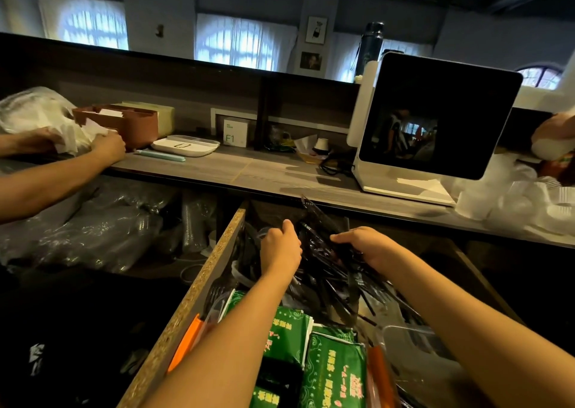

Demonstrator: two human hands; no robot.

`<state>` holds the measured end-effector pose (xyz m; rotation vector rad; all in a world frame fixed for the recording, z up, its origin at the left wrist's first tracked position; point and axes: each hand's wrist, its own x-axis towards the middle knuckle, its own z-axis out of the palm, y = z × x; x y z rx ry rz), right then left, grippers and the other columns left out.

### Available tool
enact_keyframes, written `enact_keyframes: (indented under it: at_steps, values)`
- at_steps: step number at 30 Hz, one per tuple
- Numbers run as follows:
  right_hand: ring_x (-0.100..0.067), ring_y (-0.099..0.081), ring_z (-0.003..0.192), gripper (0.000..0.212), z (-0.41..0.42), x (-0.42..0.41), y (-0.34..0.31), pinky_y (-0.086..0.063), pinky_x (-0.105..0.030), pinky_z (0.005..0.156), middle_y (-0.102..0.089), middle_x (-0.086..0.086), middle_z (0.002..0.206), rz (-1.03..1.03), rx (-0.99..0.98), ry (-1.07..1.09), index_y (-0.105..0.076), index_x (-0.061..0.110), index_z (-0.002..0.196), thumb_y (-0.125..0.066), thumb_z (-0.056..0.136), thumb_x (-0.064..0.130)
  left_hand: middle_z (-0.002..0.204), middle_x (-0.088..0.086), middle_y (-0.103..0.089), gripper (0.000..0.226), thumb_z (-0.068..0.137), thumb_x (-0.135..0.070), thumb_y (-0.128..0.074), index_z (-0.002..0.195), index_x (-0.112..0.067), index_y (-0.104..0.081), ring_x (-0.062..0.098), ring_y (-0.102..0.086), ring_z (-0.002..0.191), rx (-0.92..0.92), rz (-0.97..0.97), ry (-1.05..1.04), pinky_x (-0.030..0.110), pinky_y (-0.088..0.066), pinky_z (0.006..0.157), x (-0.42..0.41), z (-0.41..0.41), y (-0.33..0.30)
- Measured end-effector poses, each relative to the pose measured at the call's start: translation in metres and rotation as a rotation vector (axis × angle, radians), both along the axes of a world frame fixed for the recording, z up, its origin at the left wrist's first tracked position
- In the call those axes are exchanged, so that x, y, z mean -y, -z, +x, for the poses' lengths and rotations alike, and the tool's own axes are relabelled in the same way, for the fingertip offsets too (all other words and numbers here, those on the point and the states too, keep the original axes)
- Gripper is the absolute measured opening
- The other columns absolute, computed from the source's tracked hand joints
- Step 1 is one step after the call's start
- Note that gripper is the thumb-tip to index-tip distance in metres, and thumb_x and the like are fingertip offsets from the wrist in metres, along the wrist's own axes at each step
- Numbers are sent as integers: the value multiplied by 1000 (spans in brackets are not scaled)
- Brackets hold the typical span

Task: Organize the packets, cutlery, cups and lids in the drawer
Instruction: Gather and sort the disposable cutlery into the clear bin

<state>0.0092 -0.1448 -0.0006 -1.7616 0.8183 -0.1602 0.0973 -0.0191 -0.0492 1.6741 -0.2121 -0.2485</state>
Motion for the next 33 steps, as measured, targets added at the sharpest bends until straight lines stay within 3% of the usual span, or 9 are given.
enact_keyframes:
  at_steps: [5,11,14,17,22,24,27,30,33]
  values:
    - [-18,-64,59,19,-19,18,-11,-53,-28,56,-67,-10,72,99,10,-54,-63,-4,100,-57,96,13,97,14,-73,74,91,-62,-23,97,-5,-70,31,-70,87,45,83,-14,49,-58,84,10,-3,5]
    - [-13,-65,62,26,-36,21,-17,-52,-26,61,-67,-6,76,201,56,-157,-68,-1,105,-49,100,16,102,10,-70,66,97,-61,-33,102,-7,-71,25,-66,92,62,105,94,38,-51,82,10,-15,-4]
    - [-13,-65,64,27,-37,12,-22,-53,-26,62,-67,-6,78,184,78,-208,-67,0,110,-51,99,19,105,10,-72,77,79,-80,-48,104,-10,-69,25,-68,95,-221,-188,184,44,-54,93,14,-22,-6]
    - [-15,-66,65,23,-34,-4,-21,-55,-27,63,-69,-8,79,147,63,-228,-64,0,106,-55,97,19,101,13,-72,67,90,-68,-52,116,-8,-68,24,-67,82,-485,-406,354,36,-53,75,11,-35,-18]
    - [-17,-61,101,52,-27,-31,-2,-48,-28,82,-60,-10,123,-11,27,-173,-43,6,141,-61,95,20,105,18,-71,56,86,-54,-69,117,-8,-67,33,-68,94,-663,-443,404,42,-54,77,8,-40,-22]
    - [-16,-58,103,55,-23,-37,3,-47,-30,88,-56,-10,132,-38,24,-199,-36,8,146,-57,97,22,103,17,-68,59,84,-51,-74,121,-7,-62,32,-66,88,-668,-398,366,41,-52,68,9,-40,-20]
    - [-26,-47,133,55,-18,-45,6,-42,-44,109,-41,-12,152,-26,15,-258,-37,7,147,-50,97,24,111,20,-69,65,79,-48,-79,128,-9,-62,35,-66,92,-684,-392,316,42,-53,68,11,-37,-16]
    - [-25,-58,116,55,-14,-47,4,-56,-35,83,-45,-14,147,123,1,-262,-32,5,148,-43,97,18,112,18,-71,51,82,-45,-77,122,-13,-70,35,-68,100,-685,-413,297,43,-55,78,13,-34,-11]
    - [-19,-65,76,25,-18,-46,-4,-52,-26,57,-66,-13,92,173,-48,-284,-56,2,111,-37,98,12,113,17,-72,45,83,-41,-77,118,-14,-71,36,-69,99,-683,-461,248,41,-56,72,16,-32,-6]
